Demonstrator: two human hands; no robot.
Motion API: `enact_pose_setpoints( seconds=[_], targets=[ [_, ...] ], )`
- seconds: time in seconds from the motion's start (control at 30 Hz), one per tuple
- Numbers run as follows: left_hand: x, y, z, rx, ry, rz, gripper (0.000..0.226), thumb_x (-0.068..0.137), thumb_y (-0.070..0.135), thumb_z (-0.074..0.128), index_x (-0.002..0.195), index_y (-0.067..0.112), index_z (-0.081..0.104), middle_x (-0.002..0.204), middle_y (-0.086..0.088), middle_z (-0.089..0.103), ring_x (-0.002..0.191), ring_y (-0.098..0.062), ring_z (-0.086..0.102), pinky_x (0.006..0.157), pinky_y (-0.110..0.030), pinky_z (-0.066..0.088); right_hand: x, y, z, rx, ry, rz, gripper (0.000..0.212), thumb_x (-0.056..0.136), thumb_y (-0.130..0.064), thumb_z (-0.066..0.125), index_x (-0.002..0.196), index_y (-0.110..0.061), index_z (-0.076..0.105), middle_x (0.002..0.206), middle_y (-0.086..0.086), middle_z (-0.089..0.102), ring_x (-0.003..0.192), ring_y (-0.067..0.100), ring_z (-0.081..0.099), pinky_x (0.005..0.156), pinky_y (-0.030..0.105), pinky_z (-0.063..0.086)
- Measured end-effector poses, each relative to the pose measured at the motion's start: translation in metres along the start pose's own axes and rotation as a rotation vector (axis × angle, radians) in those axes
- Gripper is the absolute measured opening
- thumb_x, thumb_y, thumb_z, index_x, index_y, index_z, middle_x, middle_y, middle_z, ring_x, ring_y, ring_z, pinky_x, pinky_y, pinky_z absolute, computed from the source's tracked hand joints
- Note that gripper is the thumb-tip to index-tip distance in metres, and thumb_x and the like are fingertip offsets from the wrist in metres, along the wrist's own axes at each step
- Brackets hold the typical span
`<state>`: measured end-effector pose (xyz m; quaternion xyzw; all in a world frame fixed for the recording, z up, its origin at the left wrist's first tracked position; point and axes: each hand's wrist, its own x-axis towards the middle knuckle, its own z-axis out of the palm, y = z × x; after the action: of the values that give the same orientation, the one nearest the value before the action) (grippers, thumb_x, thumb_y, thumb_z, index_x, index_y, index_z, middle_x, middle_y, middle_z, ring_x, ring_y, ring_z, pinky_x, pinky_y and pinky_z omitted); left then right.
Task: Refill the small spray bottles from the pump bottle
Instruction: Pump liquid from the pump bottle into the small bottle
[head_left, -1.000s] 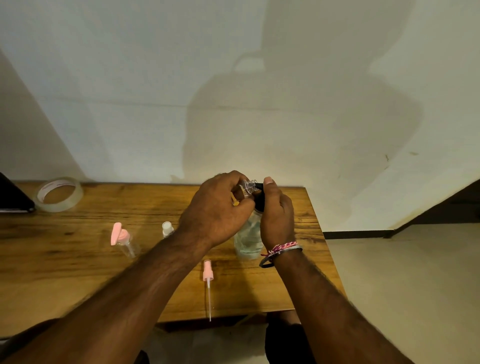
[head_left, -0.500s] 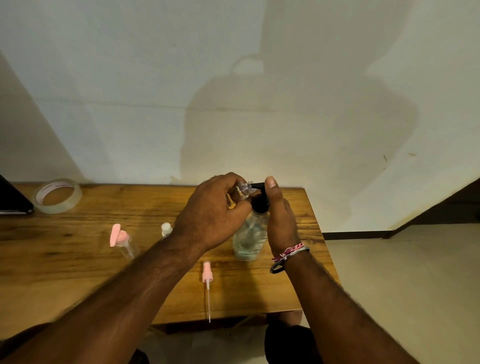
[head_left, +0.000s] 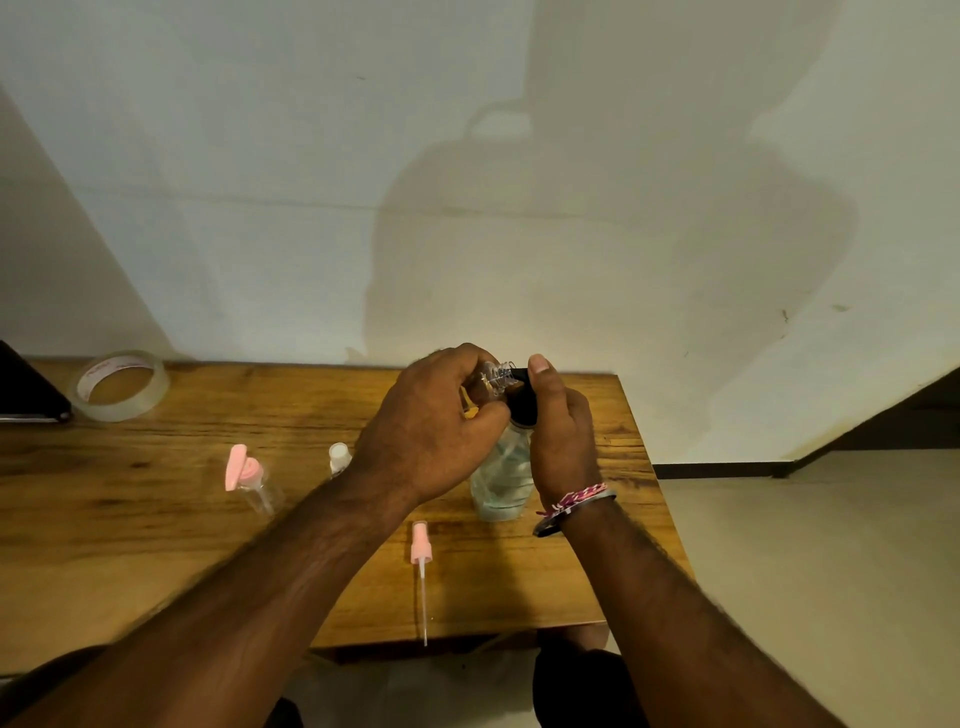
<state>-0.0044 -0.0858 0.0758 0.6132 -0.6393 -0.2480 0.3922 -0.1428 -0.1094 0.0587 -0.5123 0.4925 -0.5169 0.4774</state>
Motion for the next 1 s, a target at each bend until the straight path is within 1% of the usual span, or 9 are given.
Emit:
enact_pose_setpoints(
  seconds=[0.17, 0.27, 0.33, 0.43, 0.53, 0.6, 0.7, 0.87, 1.0],
  targets=[
    [-0.0017, 0.0029, -0.0026, -0.006, 0.016, 0.007, 0.019, 0.091, 0.029, 0.072, 0.110, 0.029, 0.067, 0.091, 0.014, 0.063, 0.084, -0.008, 0.059, 0.067, -0.027, 0.045, -0.0014, 0.0011, -0.0003, -0.024, -0.009, -0.009, 0.075, 0.083, -0.071, 0.046, 0.084, -0.002, 0.074, 0.085, 0.020, 0.072, 0.077, 0.014, 0.067, 0.069, 0.019, 0.053],
    [-0.0021, 0.0034, -0.0039, 0.002, 0.016, 0.003, 0.018, 0.091, 0.029, 0.073, 0.107, 0.029, 0.066, 0.089, 0.014, 0.062, 0.082, -0.007, 0.059, 0.065, -0.026, 0.044, -0.0009, 0.0001, -0.0003, -0.027, -0.021, -0.001, 0.079, 0.083, -0.074, 0.045, 0.086, -0.001, 0.075, 0.086, 0.020, 0.073, 0.085, 0.027, 0.071, 0.074, 0.025, 0.054],
    [-0.0019, 0.0027, -0.0038, 0.006, 0.013, -0.004, 0.017, 0.091, 0.030, 0.073, 0.107, 0.029, 0.065, 0.089, 0.013, 0.063, 0.082, -0.008, 0.059, 0.065, -0.027, 0.044, -0.0005, -0.0006, 0.0008, -0.046, -0.028, -0.004, 0.079, 0.083, -0.074, 0.044, 0.086, -0.002, 0.076, 0.086, 0.019, 0.074, 0.088, 0.030, 0.071, 0.073, 0.024, 0.054],
    [-0.0013, 0.0018, -0.0037, 0.008, 0.014, -0.008, 0.016, 0.091, 0.032, 0.074, 0.104, 0.029, 0.065, 0.088, 0.012, 0.064, 0.082, -0.009, 0.060, 0.066, -0.032, 0.051, -0.0008, -0.0032, 0.0020, -0.037, -0.030, 0.001, 0.076, 0.082, -0.073, 0.045, 0.084, -0.004, 0.076, 0.083, 0.016, 0.075, 0.078, 0.017, 0.071, 0.067, 0.015, 0.053],
    [-0.0010, 0.0018, -0.0032, 0.007, 0.017, -0.011, 0.015, 0.092, 0.032, 0.073, 0.103, 0.029, 0.064, 0.088, 0.012, 0.064, 0.082, -0.010, 0.061, 0.069, -0.037, 0.056, -0.0010, -0.0043, 0.0012, -0.010, -0.037, 0.012, 0.060, 0.090, -0.062, 0.047, 0.079, -0.012, 0.077, 0.077, 0.006, 0.076, 0.073, 0.005, 0.070, 0.065, 0.012, 0.051],
    [-0.0006, 0.0015, -0.0030, 0.003, 0.020, -0.013, 0.015, 0.092, 0.032, 0.073, 0.103, 0.029, 0.064, 0.088, 0.011, 0.064, 0.082, -0.011, 0.061, 0.070, -0.039, 0.057, 0.0000, -0.0032, 0.0013, 0.004, -0.036, 0.011, 0.057, 0.092, -0.056, 0.046, 0.080, -0.009, 0.077, 0.077, 0.007, 0.076, 0.074, 0.006, 0.069, 0.065, 0.013, 0.051],
    [-0.0005, 0.0014, -0.0026, 0.000, 0.015, -0.015, 0.014, 0.092, 0.033, 0.073, 0.102, 0.029, 0.063, 0.088, 0.011, 0.064, 0.082, -0.011, 0.061, 0.071, -0.041, 0.057, 0.0005, -0.0029, 0.0023, 0.002, -0.013, -0.006, 0.066, 0.091, -0.059, 0.047, 0.085, 0.000, 0.075, 0.083, 0.016, 0.075, 0.077, 0.011, 0.070, 0.068, 0.015, 0.052],
    [-0.0007, 0.0014, -0.0013, -0.011, 0.004, -0.019, 0.012, 0.091, 0.031, 0.072, 0.099, 0.031, 0.063, 0.087, 0.012, 0.064, 0.082, -0.011, 0.060, 0.072, -0.041, 0.057, -0.0014, -0.0061, 0.0020, -0.006, 0.013, 0.011, 0.045, 0.092, -0.047, 0.046, 0.070, -0.022, 0.076, 0.068, -0.007, 0.074, 0.069, -0.001, 0.068, 0.062, 0.011, 0.050],
    [-0.0007, 0.0014, 0.0007, -0.005, 0.000, -0.021, 0.013, 0.092, 0.032, 0.072, 0.102, 0.031, 0.064, 0.088, 0.013, 0.065, 0.082, -0.011, 0.061, 0.072, -0.043, 0.059, -0.0017, -0.0064, 0.0022, -0.009, 0.023, 0.001, 0.043, 0.091, -0.048, 0.046, 0.074, -0.020, 0.075, 0.067, -0.008, 0.073, 0.068, -0.003, 0.067, 0.061, 0.010, 0.049]
  ],
)
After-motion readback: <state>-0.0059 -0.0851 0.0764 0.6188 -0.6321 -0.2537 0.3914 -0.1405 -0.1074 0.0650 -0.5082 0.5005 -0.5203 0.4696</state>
